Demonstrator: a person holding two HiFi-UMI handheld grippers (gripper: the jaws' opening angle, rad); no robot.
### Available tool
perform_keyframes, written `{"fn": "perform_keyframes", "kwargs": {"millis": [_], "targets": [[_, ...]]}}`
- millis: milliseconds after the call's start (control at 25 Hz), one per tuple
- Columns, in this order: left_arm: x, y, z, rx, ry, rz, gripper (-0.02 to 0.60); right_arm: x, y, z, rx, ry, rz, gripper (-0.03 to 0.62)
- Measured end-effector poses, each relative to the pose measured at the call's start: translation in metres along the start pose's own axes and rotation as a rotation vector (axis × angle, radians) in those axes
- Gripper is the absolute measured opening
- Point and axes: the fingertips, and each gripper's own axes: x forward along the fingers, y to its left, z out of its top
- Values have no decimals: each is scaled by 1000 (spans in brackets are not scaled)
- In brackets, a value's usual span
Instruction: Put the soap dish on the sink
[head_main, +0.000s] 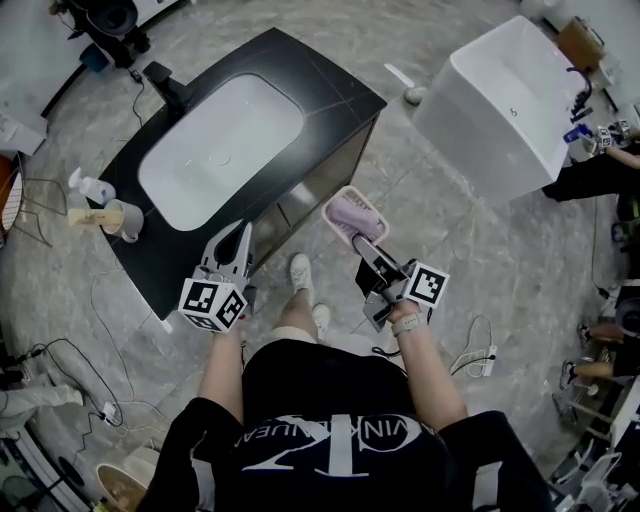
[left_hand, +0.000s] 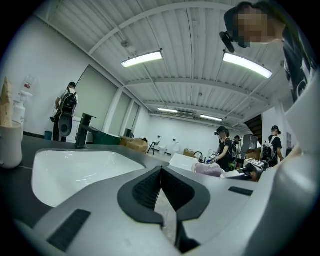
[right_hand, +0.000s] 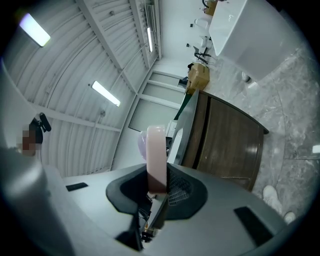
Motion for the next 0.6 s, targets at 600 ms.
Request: {"fn": "perform_keyframes", "kwargs": {"millis": [600], "targets": [[104,25,21,-41,-40,-2,17,43,-38,81,9,1,-29,80]]}}
